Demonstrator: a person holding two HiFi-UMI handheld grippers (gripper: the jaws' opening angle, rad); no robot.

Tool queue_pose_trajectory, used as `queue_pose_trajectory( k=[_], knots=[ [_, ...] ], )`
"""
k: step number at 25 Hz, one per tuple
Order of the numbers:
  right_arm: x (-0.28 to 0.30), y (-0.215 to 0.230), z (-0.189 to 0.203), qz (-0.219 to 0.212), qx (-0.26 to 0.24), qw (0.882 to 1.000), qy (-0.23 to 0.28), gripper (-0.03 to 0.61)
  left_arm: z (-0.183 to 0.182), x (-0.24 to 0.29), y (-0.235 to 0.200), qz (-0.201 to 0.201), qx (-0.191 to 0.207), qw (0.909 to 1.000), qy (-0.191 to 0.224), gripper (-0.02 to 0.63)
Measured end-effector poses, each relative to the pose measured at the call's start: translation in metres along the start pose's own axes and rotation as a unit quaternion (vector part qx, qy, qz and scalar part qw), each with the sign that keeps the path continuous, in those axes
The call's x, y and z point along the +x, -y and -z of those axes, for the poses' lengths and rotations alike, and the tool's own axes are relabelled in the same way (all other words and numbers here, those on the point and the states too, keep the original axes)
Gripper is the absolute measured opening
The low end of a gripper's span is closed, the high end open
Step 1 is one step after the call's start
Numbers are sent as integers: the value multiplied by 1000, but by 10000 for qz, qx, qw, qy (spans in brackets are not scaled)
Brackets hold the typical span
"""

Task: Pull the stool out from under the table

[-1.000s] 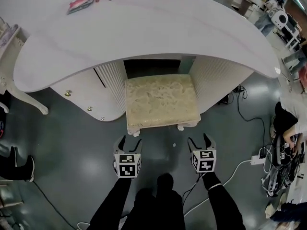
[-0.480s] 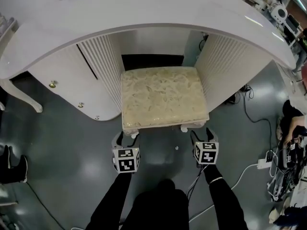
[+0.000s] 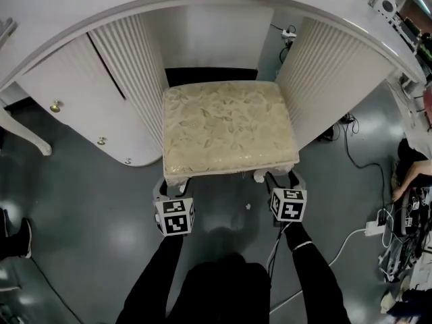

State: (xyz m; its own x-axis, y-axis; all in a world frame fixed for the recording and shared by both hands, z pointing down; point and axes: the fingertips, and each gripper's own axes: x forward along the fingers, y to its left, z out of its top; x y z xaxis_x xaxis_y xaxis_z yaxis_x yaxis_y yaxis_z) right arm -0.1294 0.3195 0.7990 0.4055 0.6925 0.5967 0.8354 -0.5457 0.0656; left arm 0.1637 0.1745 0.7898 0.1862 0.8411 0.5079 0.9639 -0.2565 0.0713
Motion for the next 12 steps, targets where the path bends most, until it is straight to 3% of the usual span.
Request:
queue_pose_trajectory(
  k=[12],
  knots=[
    [37,-1,3,-28,51,9996,289,313,1,31,-2,-63,50,9993,368,301]
  ],
)
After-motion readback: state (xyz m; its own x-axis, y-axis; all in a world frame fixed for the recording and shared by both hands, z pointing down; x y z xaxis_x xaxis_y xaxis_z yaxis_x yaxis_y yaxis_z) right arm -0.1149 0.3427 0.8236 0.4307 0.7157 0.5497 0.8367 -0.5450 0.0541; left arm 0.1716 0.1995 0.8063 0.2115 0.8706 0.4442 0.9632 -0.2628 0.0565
